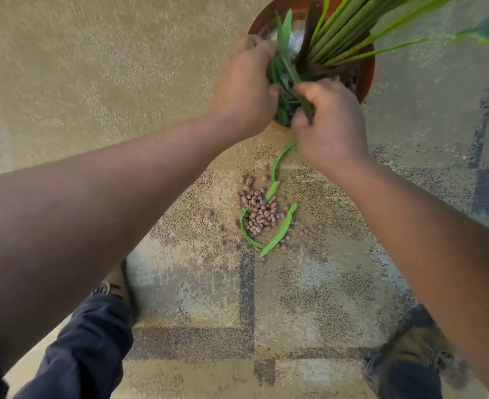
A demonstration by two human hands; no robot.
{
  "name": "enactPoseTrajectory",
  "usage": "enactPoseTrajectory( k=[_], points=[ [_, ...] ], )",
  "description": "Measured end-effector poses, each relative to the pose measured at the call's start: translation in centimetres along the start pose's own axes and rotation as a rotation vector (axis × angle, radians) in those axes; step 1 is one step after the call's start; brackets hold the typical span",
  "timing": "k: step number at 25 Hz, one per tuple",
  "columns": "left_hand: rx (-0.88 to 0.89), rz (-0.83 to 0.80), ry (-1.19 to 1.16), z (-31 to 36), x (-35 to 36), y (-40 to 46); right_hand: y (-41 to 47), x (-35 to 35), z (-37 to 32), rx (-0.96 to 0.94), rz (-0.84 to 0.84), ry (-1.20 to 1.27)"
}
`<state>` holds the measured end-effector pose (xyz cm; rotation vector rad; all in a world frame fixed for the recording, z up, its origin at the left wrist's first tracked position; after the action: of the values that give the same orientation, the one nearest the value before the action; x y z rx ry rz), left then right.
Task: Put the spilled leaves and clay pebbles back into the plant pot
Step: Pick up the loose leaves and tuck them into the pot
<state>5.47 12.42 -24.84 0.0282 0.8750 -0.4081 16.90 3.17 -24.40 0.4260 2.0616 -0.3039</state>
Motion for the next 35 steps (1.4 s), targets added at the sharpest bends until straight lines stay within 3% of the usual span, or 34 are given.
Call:
enactPoseTrajectory(
  k=[3,7,9,13,15,18,20,22,24,27,30,35],
  points=[
    [0.068,-0.089,0.123,-0.9,1.0,-0.6,0.3,1.6,-0.2,-0.033,-0.088,-0.072],
    [0.224,-0.042,0.336,-1.6,1.4,-2.5,-0.9,2.2,0.3,-0.037,-0.021,-0.044],
    [0.219,-0.089,0.418,-2.4,1.5,-3.2,-2.0,2.0,0.5,-0.082,0.016,-0.043],
    [0.245,-0.112,0.355,-3.4,1.3,-4.7,-4.8,1.3,0.6,-0.201,0.189,0.023],
    [0.258,-0.008,0.266,-3.9,1.1,-6.6,-6.7,1.9,1.7,-0.042,0.157,0.133],
    [0.055,-0.058,0.108,-5.9,2.0,-9.7,-10.0,3.8,4.8,0.436,-0.069,0.235],
    [-0.182,-0.284,0.093,-7.5,3.5,-11.1,-12.5,5.3,6.8,0.678,-0.238,0.219],
    [-0.411,-0.495,0.116,-9.0,4.8,-12.7,-14.5,6.3,7.8,0.798,-0.389,0.184],
    [-0.541,-0.661,0.114,-9.8,5.8,-14.7,-16.0,7.2,8.0,0.819,-0.509,0.190],
    [-0.538,-0.799,0.158,-10.0,6.8,-17.3,-17.0,7.9,7.4,0.834,-0.610,0.204],
    [-0.467,-0.762,0.263,-10.0,7.2,-18.1,-16.9,8.8,7.0,0.769,-0.626,0.148],
    [-0.460,-0.666,0.205,-10.5,6.4,-18.0,-16.4,8.5,7.2,0.632,-0.500,0.063]
  ],
)
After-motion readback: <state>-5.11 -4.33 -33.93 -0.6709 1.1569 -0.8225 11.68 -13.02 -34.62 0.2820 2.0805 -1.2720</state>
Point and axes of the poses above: each hand's wrist, its own y-axis towards the middle knuckle, its own x-axis out of the palm, z = x × y, the point moved 4 cm from there along y, towards the middle knuckle, and after that the axes turned 12 degrees about z, right-handed, at the moved point
